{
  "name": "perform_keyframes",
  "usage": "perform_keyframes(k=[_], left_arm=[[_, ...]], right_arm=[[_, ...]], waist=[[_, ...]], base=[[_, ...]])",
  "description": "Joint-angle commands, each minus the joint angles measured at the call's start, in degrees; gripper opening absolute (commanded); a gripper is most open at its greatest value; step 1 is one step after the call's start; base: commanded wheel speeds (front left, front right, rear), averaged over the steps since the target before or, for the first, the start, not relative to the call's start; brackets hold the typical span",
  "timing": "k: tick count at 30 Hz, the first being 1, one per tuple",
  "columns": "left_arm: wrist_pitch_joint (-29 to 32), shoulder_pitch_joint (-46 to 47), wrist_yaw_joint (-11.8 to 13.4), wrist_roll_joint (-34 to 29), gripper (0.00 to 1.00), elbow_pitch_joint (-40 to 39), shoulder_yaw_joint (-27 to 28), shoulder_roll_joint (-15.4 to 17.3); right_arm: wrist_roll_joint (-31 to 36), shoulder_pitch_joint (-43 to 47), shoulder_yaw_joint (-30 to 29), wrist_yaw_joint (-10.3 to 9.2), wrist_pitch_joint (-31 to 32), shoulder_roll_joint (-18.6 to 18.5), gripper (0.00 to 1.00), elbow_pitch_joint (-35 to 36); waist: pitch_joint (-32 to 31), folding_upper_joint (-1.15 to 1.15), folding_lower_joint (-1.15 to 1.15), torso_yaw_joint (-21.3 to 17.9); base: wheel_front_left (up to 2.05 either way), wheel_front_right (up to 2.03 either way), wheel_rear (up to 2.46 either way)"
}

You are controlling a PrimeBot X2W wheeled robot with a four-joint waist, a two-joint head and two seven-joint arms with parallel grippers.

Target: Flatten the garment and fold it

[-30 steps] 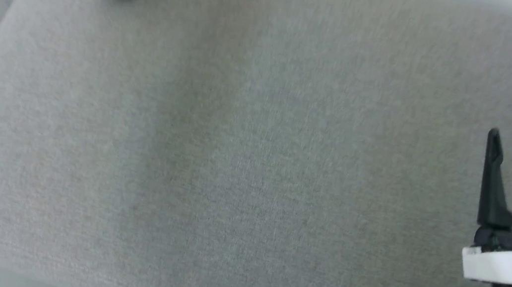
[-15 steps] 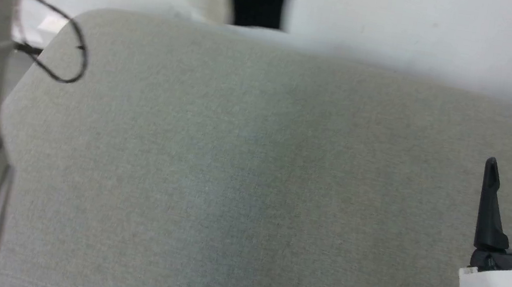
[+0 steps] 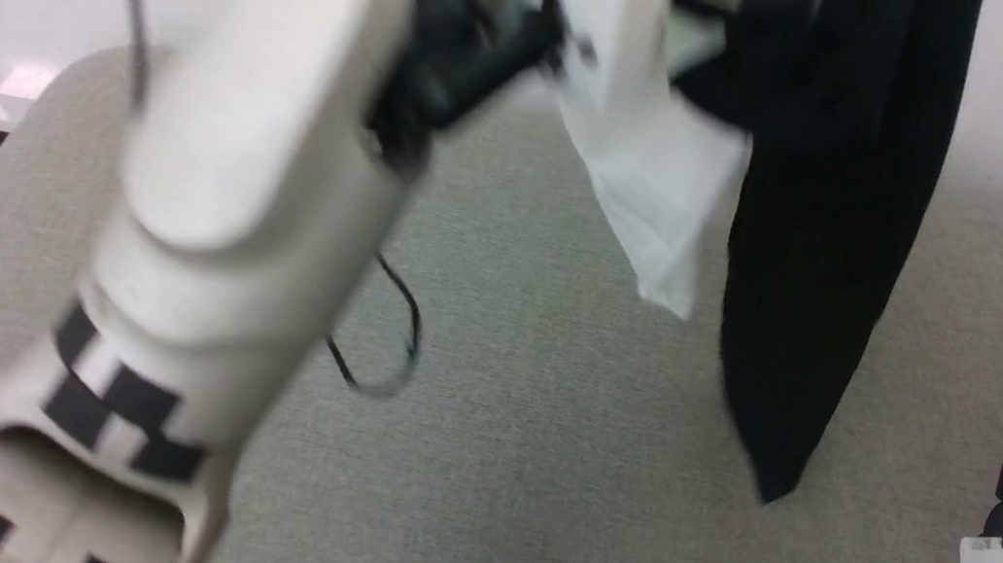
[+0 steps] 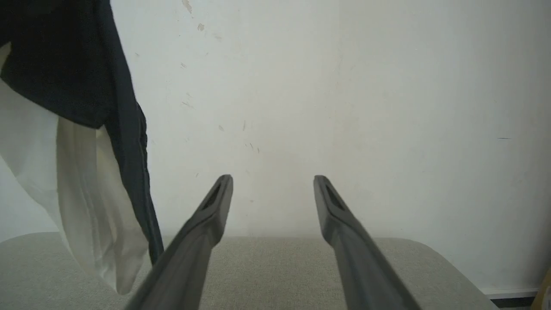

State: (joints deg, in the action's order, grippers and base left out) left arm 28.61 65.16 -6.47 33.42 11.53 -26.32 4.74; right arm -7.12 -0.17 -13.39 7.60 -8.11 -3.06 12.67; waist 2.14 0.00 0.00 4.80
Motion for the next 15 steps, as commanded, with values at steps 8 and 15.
perform_keyframes(k=[8,15], left_arm=[[-7.7,-15.9,2.8,-0.6,0.00,0.3,-8.4,-1.5],[-11.8,-27.0,6.7,-2.3,0.00,13.7,-14.6,-1.7]], right_arm=[[-1.1,-0.8,1.0,-0.11,0.0,0.2,1.00,0.0],[-1.7,-2.4,2.9,-0.11,-0.1,0.2,1.00,-1.1]], waist=[[3.1,0.00,0.00,-4.2],[5.2,0.00,0.00,-7.6]], base=[[0.00,0.00,0.00],[0.00,0.00,0.00]])
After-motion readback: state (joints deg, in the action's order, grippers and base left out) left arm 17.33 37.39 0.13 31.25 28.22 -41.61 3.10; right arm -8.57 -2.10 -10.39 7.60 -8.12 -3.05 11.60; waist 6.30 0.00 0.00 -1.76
